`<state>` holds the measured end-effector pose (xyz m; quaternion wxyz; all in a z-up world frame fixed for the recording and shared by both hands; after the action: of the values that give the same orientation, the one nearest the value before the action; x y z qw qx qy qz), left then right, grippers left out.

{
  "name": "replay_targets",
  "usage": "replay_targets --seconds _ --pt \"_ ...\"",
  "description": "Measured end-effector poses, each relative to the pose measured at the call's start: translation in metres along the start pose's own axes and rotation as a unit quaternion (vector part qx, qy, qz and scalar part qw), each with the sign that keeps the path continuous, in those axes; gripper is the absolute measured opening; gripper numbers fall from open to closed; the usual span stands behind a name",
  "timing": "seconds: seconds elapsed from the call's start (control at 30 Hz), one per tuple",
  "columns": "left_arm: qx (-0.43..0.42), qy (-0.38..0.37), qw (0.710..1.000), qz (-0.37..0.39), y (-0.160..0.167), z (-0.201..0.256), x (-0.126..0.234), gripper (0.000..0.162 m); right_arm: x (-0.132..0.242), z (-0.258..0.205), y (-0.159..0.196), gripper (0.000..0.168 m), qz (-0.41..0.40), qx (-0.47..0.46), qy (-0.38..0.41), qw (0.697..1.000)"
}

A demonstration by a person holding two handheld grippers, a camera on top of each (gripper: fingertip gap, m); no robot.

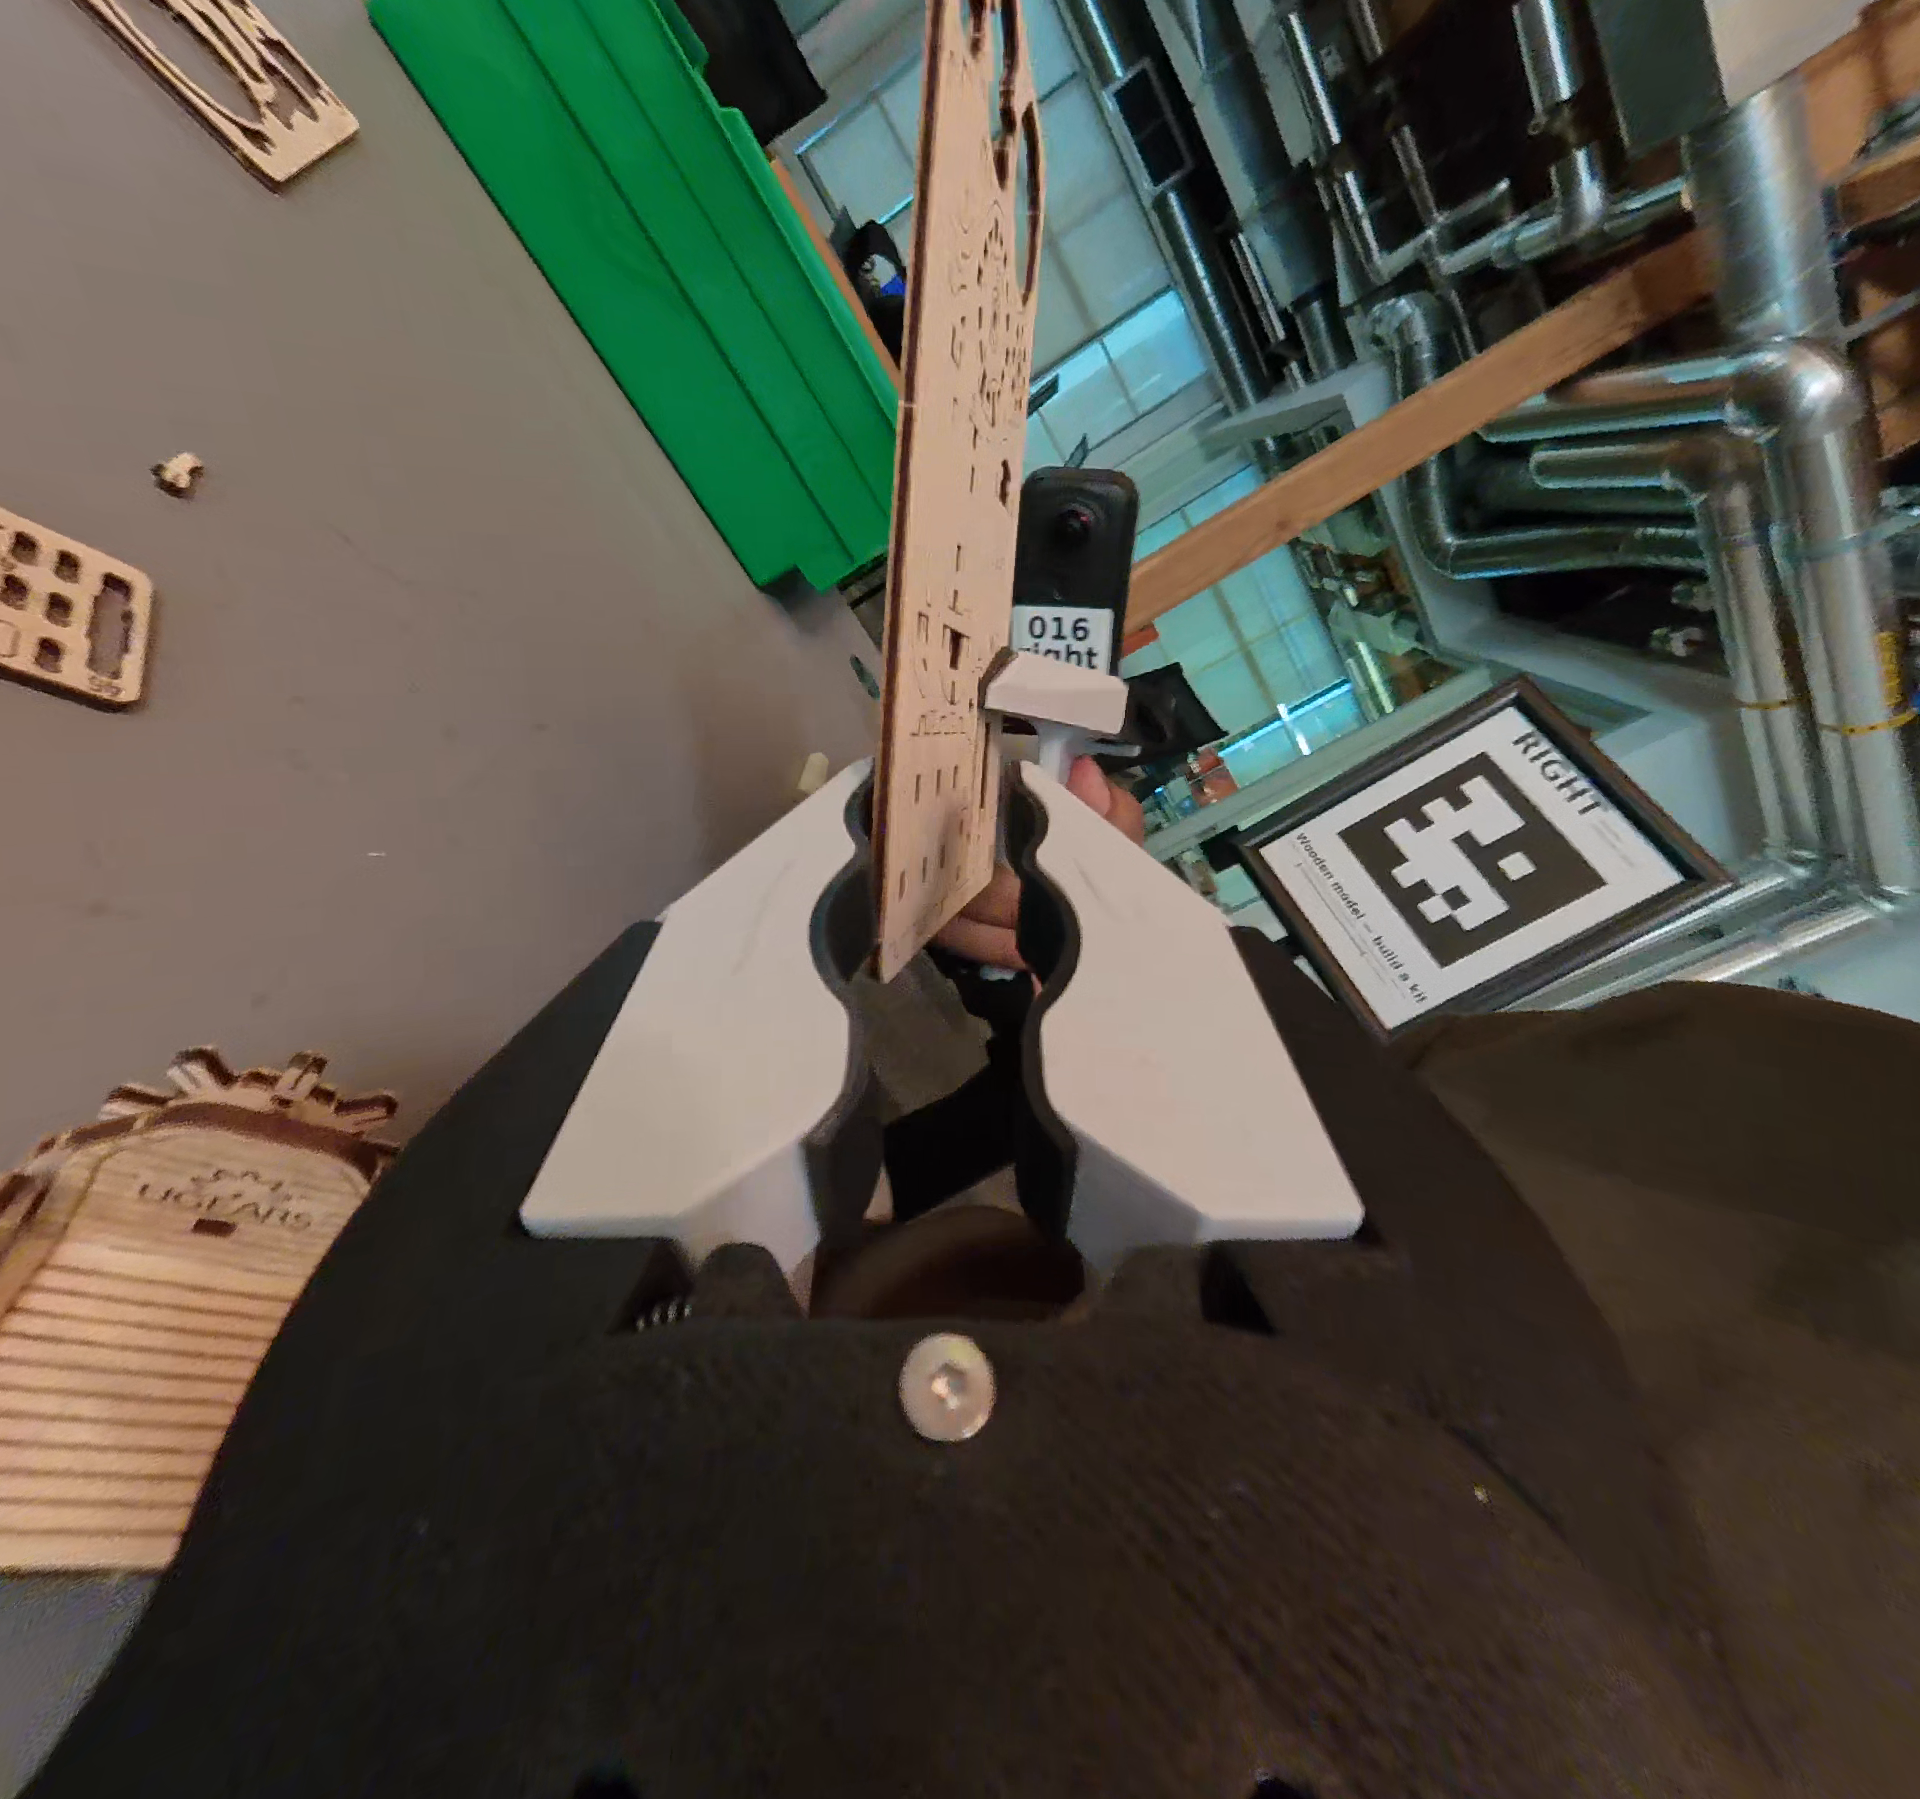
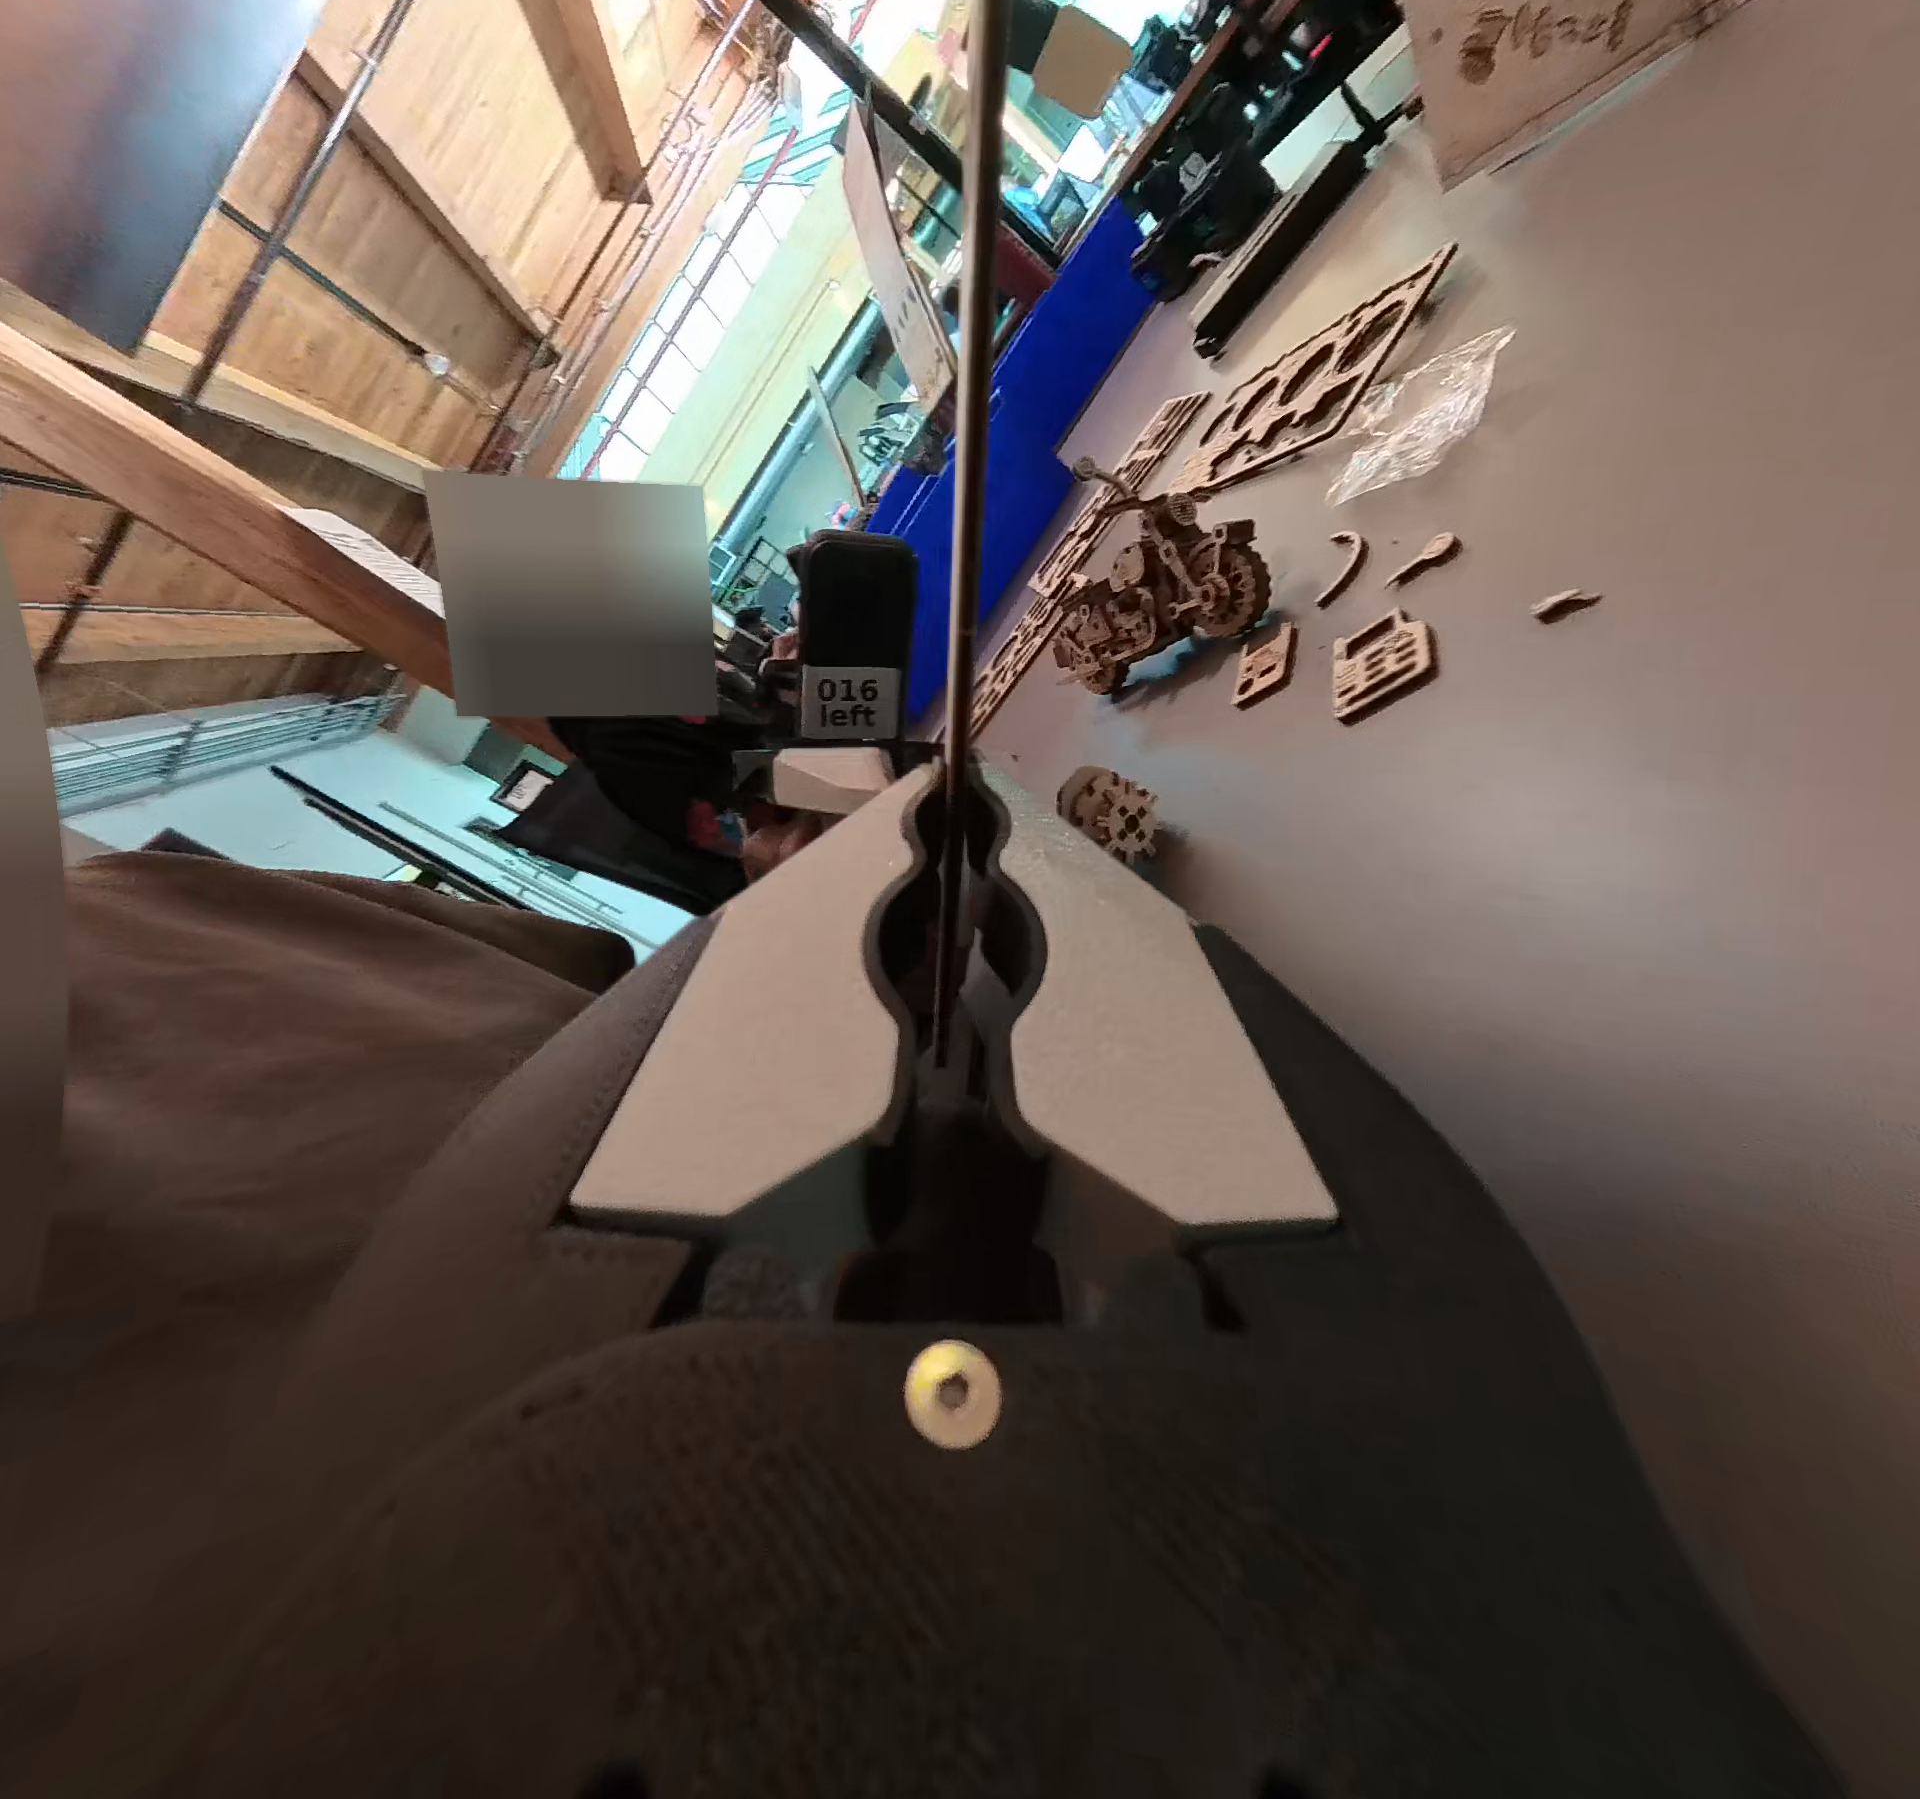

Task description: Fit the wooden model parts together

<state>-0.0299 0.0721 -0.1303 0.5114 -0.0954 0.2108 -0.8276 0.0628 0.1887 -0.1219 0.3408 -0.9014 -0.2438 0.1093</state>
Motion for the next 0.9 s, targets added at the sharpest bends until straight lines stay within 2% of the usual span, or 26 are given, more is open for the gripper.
replay_targets --seconds 0.03,0.17,0.27,0.53,0.9 --pt "-0.012 -0.010 1.000 -0.005 0.0003 0.0000 0.0004 0.017 -0.0007 -0.0011 0.0002 0.000 -0.001 0.004 0.005 1.000" --pt "-0.106 -0.086 0.991 -0.016 -0.0004 0.0018 0.0012 0.015 -0.0022 -0.0024 0.0019 0.000 -0.006 0.007 0.022 1.000" --pt "-0.138 -0.109 0.984 -0.013 0.0003 0.0054 0.0010 0.017 -0.0023 -0.0032 0.0025 0.000 -0.002 -0.004 0.020 1.000" --pt "-0.135 -0.125 0.983 -0.018 0.0011 -0.0003 0.0000 0.021 -0.0034 -0.0031 0.0051 0.001 -0.011 0.008 0.042 0.999" --pt "-0.145 -0.126 0.981 -0.021 0.0051 -0.0022 -0.0027 0.021 -0.0002 0.0002 0.0054 0.001 -0.018 0.009 0.028 0.999"
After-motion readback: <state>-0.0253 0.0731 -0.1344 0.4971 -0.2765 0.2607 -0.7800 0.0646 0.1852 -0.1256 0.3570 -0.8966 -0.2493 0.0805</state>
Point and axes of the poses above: each gripper's, where its closed fingertips meet, x back along the fingers, y out of its underside, z = x × y across the jaws, the point moved 7 cm from there along x, back along the fingers, and after that the axes turned 5 degrees about x, right-handed, at the moved point
